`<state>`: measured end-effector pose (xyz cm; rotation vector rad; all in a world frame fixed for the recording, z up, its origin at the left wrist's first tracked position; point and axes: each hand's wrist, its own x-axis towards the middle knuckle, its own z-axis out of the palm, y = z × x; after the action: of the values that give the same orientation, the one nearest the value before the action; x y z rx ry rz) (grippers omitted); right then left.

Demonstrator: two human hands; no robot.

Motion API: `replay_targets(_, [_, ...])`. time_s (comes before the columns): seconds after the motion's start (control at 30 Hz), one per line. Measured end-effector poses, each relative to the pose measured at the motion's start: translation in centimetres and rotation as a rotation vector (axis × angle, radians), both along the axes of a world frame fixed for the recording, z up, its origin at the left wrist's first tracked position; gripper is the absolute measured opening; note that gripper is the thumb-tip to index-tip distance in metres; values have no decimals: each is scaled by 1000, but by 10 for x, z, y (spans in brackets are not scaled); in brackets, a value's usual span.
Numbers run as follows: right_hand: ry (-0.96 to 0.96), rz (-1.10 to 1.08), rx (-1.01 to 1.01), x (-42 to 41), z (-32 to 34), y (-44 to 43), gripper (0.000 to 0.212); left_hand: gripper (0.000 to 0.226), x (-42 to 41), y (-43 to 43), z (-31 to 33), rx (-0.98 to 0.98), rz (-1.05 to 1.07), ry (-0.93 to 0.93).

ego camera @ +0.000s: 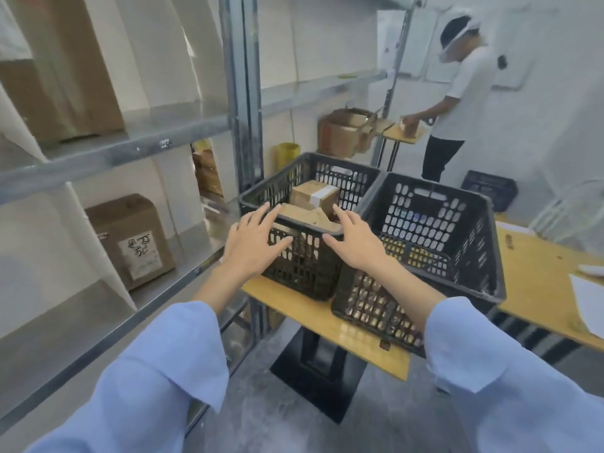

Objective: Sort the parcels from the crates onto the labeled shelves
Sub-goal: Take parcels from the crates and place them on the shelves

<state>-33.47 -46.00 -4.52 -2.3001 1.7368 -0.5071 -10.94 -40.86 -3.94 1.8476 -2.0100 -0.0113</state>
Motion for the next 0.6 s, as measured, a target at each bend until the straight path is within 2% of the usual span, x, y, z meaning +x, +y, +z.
replay_targets(0.17, [-144,-19,32,-6,-12,-63,71,73,-5,-82,-5,14,-47,26])
replay_targets(0.33, [-197,-70,39,1,-23,-138,71,73,3,-177,-14,29,-95,7])
replay_targets(0.6, [-277,-214,146,23,-45,-267,76,77,18,-337,-42,191,-192,109])
